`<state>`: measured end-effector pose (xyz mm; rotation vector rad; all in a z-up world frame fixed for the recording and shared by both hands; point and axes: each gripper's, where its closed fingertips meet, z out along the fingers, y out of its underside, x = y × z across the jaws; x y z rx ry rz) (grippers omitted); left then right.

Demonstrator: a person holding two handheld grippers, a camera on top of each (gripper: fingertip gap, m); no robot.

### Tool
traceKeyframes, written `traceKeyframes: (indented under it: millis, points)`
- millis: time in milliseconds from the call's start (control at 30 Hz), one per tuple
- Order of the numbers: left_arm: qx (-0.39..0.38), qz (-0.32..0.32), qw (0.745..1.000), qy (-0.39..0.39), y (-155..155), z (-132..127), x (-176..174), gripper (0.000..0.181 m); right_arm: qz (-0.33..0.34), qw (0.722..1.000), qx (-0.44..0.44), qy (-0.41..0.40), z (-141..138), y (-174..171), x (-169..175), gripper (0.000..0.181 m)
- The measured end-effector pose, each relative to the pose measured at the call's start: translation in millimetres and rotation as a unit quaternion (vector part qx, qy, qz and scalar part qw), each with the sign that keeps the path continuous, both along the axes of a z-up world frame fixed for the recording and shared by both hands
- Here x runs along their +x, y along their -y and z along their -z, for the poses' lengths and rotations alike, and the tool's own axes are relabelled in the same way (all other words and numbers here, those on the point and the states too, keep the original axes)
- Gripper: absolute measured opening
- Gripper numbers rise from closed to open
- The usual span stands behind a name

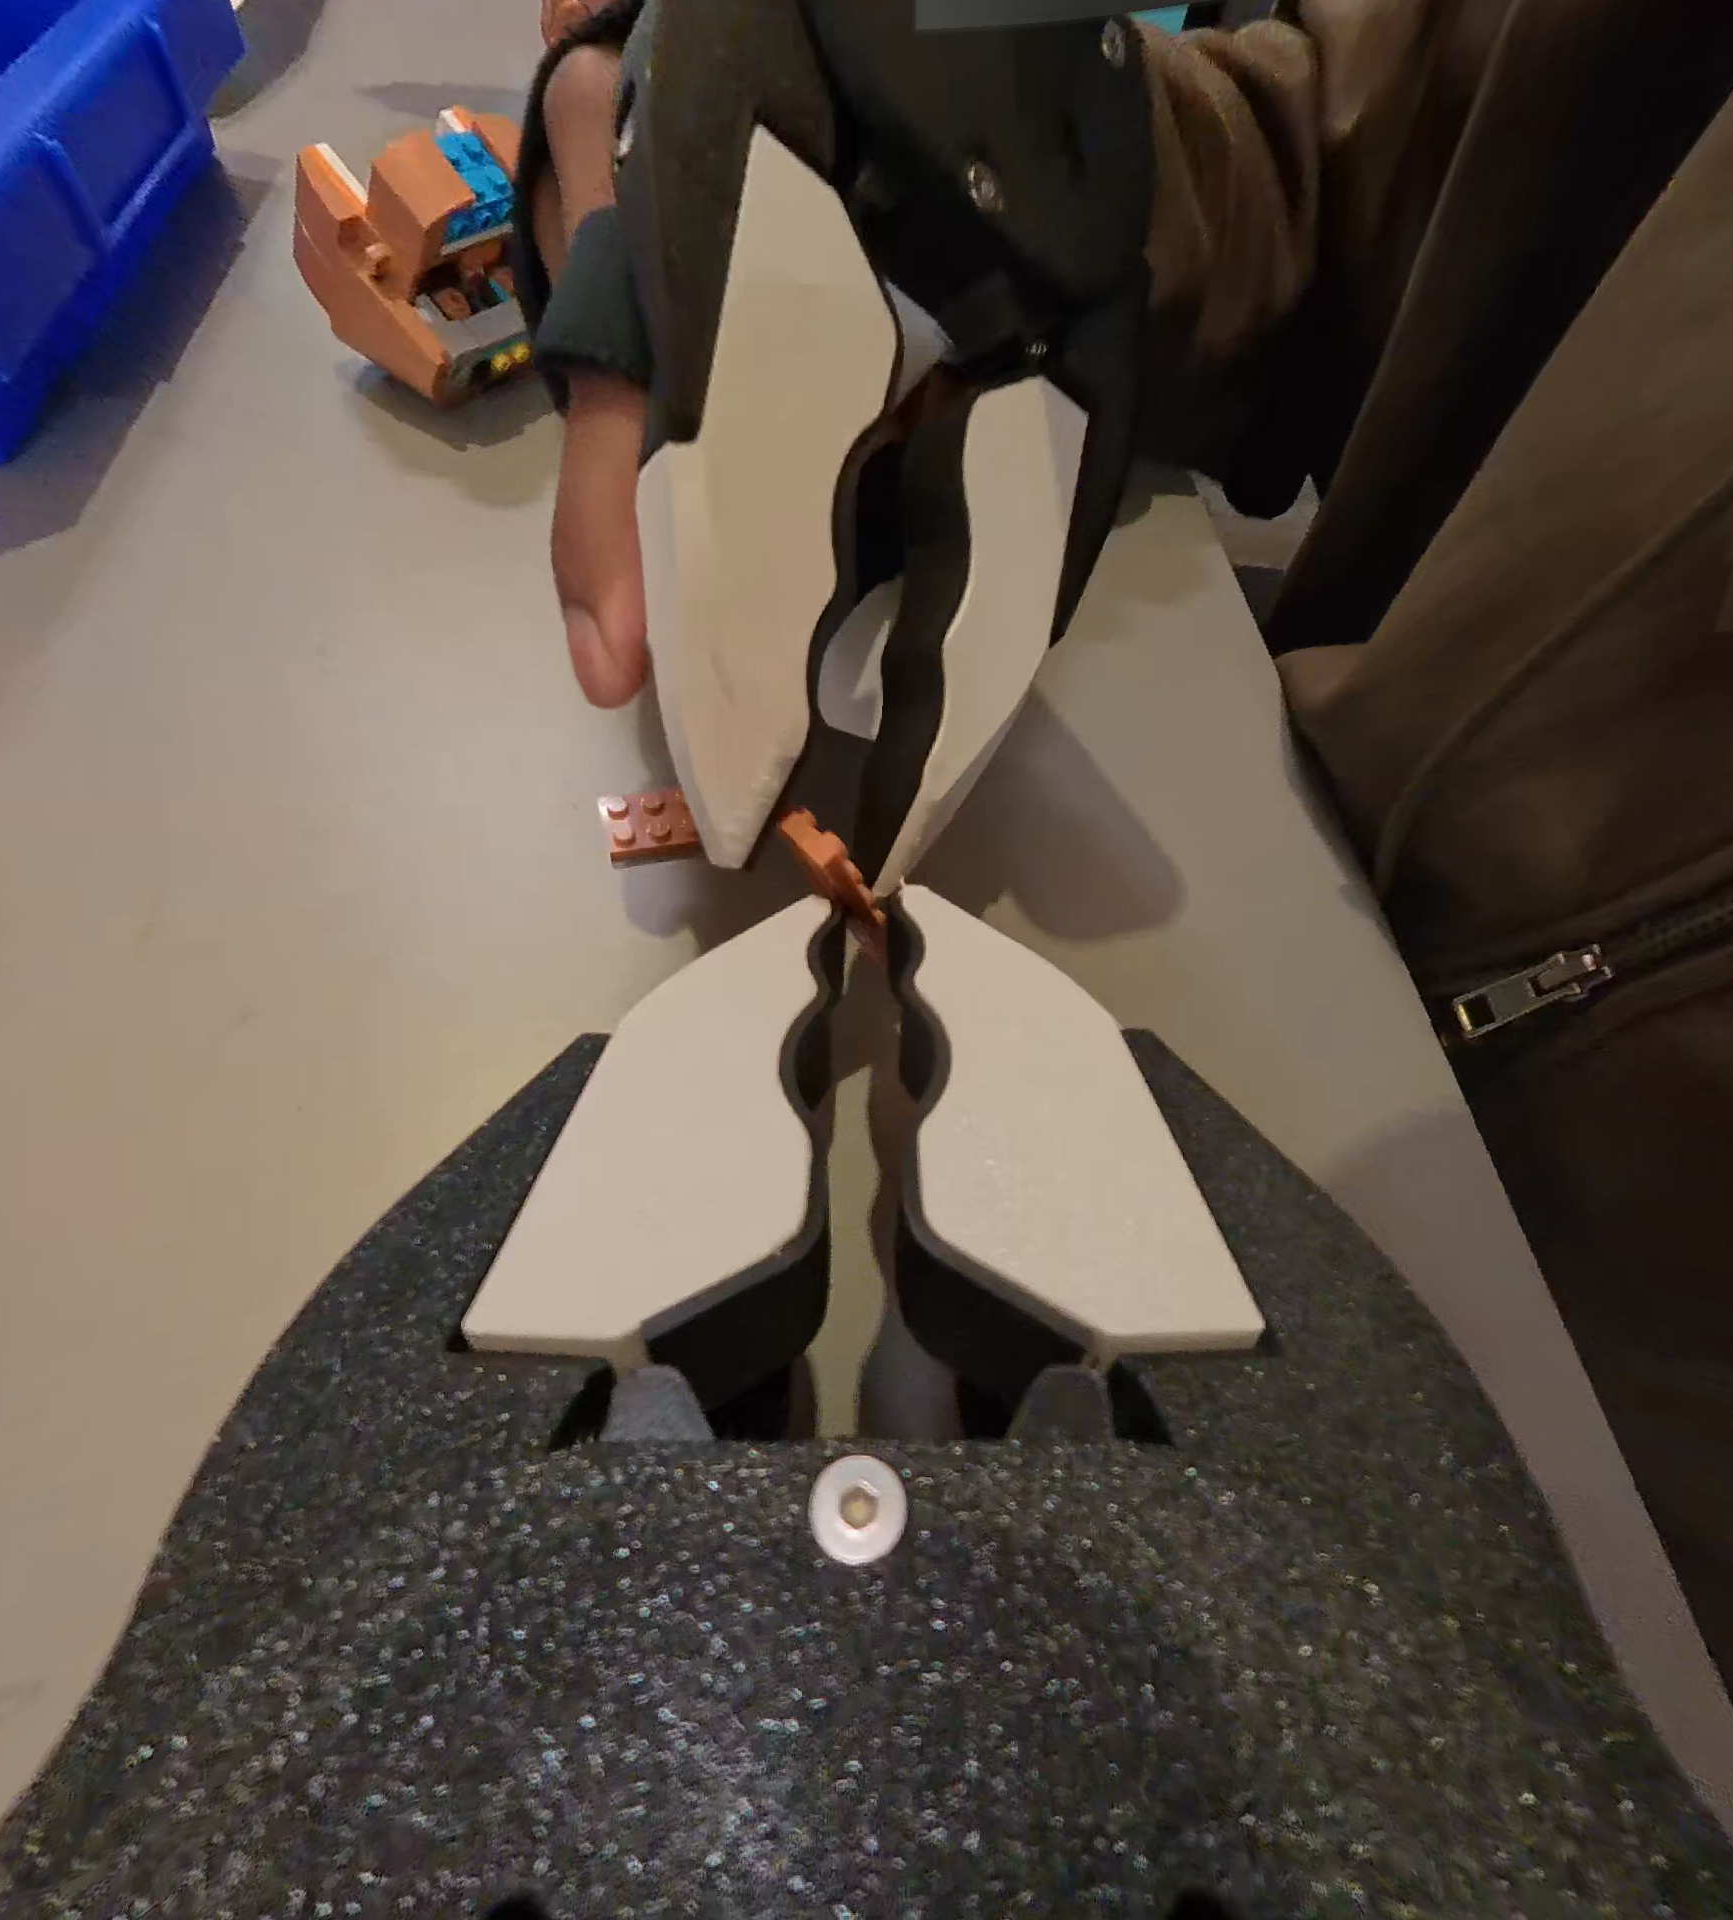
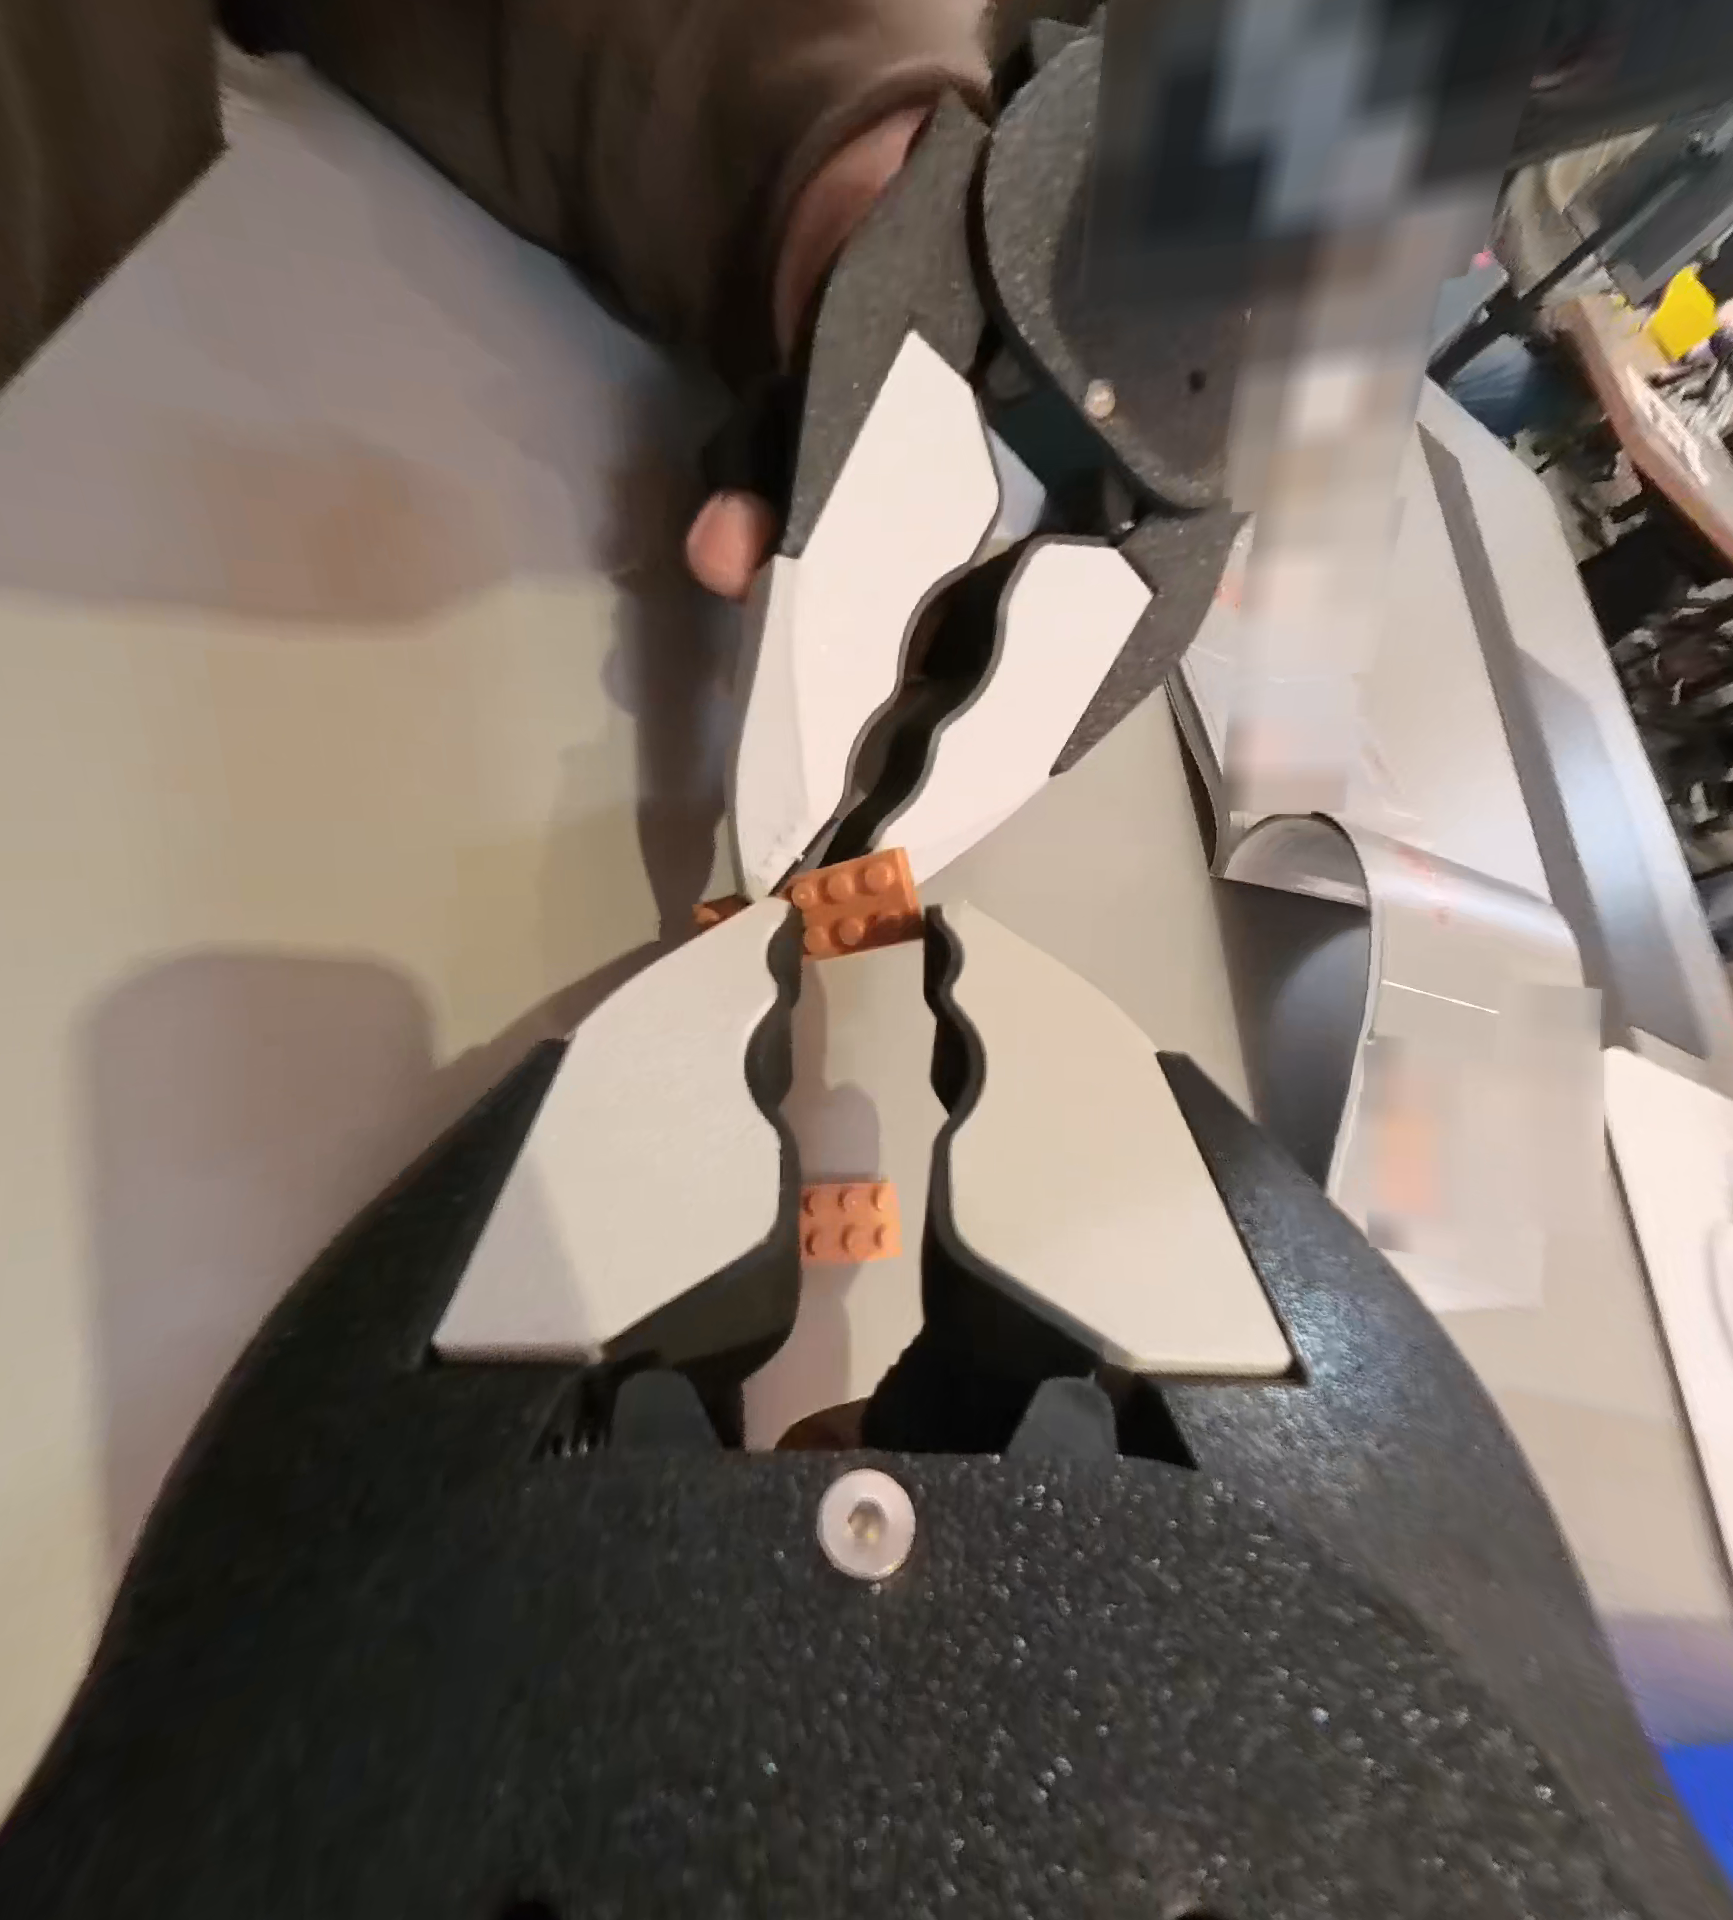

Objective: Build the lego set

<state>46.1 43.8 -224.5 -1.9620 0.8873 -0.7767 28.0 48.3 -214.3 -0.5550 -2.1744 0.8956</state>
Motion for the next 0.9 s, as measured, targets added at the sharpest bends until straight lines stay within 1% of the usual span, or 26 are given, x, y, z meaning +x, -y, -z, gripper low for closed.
traceKeyframes:
  millis: [100, 133, 167, 233, 400, 467, 533, 667, 733, 800, 867, 900]
  points:
    - [-0.014, -0.015, 0.999, 0.029, -3.2, -3.6, -2.2, 0.008, 0.021, 0.998, -0.051, 0.029, -3.3, -4.6, -2.4, 0.020]
    - [-0.018, -0.021, 0.999, 0.040, -4.8, -5.4, -3.1, 0.008, 0.026, 0.996, -0.077, 0.038, -5.8, -5.5, -3.0, 0.019]
    - [-0.022, -0.030, 0.998, 0.046, -6.9, -6.0, -5.0, 0.009, 0.030, 0.993, -0.103, 0.047, -8.7, -5.9, -3.3, 0.013]
    - [-0.027, -0.036, 0.996, 0.074, -8.1, -11.6, -5.6, 0.009, 0.039, 0.987, -0.144, 0.067, -11.7, -6.7, -4.2, 0.012]
    - [-0.053, -0.043, 0.992, 0.105, -9.2, -13.4, -6.2, 0.009, 0.054, 0.971, -0.209, 0.104, -12.3, -6.2, -6.4, 0.012]
    - [-0.062, -0.058, 0.990, 0.112, -12.5, -13.0, -8.9, 0.009, 0.055, 0.961, -0.245, 0.114, -16.1, -5.1, -7.3, 0.005]
    - [-0.071, -0.057, 0.988, 0.127, -12.3, -14.8, -9.9, 0.008, 0.061, 0.955, -0.266, 0.120, -17.8, -5.2, -9.1, 0.005]
    - [-0.086, -0.059, 0.985, 0.139, -12.1, -14.6, -10.0, 0.005, 0.069, 0.955, -0.264, 0.114, -16.7, -7.5, -11.3, 0.007]
    - [-0.104, -0.069, 0.980, 0.158, -13.7, -15.6, -11.6, 0.005, 0.074, 0.961, -0.250, 0.091, -18.6, -10.9, -14.0, 0.008]
    - [-0.127, -0.073, 0.970, 0.196, -14.5, -20.1, -12.8, 0.005, 0.078, 0.973, -0.213, 0.042, -24.0, -16.0, -16.9, 0.019]
    - [-0.145, -0.079, 0.958, 0.233, -15.8, -25.4, -14.8, 0.005, 0.062, 0.984, -0.167, -0.008, -30.2, -16.4, -15.1, 0.028]
    - [-0.149, -0.081, 0.953, 0.252, -16.7, -28.8, -16.2, 0.005, 0.051, 0.988, -0.144, -0.021, -30.1, -14.6, -13.1, 0.039]
